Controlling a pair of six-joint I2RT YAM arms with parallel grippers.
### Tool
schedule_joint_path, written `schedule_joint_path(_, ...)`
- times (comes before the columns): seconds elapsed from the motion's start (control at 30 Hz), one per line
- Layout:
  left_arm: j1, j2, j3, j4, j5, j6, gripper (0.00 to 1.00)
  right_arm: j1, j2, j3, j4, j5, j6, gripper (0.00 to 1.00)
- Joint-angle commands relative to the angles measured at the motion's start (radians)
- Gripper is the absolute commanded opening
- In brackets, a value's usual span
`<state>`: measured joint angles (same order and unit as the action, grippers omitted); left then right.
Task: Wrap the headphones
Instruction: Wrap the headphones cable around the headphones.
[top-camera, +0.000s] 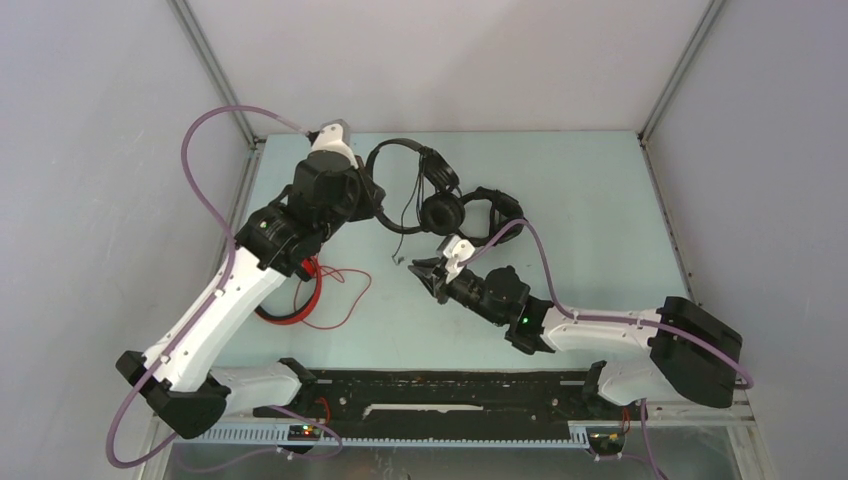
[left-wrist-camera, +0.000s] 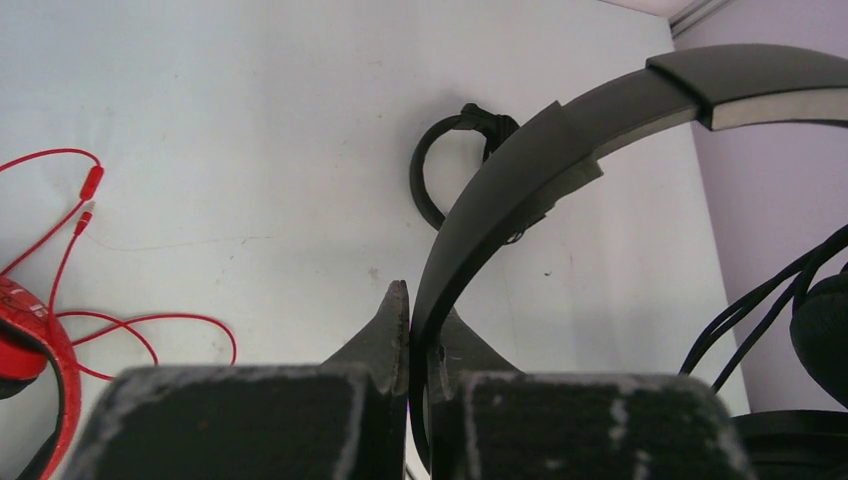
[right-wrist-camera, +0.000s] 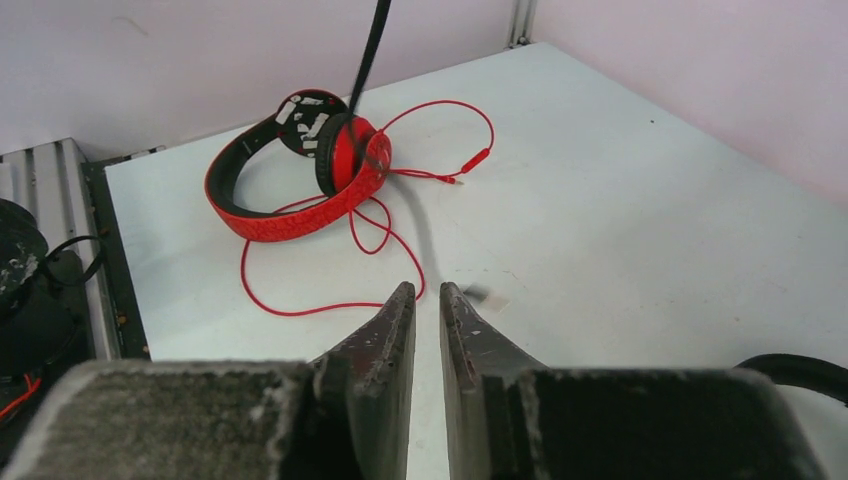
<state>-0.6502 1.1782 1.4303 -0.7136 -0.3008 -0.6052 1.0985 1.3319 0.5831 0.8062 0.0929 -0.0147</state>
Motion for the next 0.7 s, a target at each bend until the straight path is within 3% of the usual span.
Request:
schedule_joint_path(0.0, 0.003, -0.036, 0.074, 0.060, 0.063, -0.049, 0.00, 0.005, 0.015, -0.003, 0.088, 0.039, -0.048, 0.18)
schedule_joint_path(0.1, 0.004, -0.033, 0.081, 0.060, 0.075, -0.051, 0.00, 0.005, 0.008, -0.003, 0.096, 0.025, -0.058, 0.21)
schedule_joint_path(0.4, 0.003, -0.031, 0.090, 0.057, 0.075, -0.048, 0.00, 0.006, 0.017, -0.012, 0.151, -0.081, -0.075, 0.44)
schedule_joint_path(0.67, 0.003, -0.031, 0.112, 0.057, 0.114, -0.069, 0.00, -0.008, 0.159, -0.002, 0.310, -0.068, -0.153, 0.47)
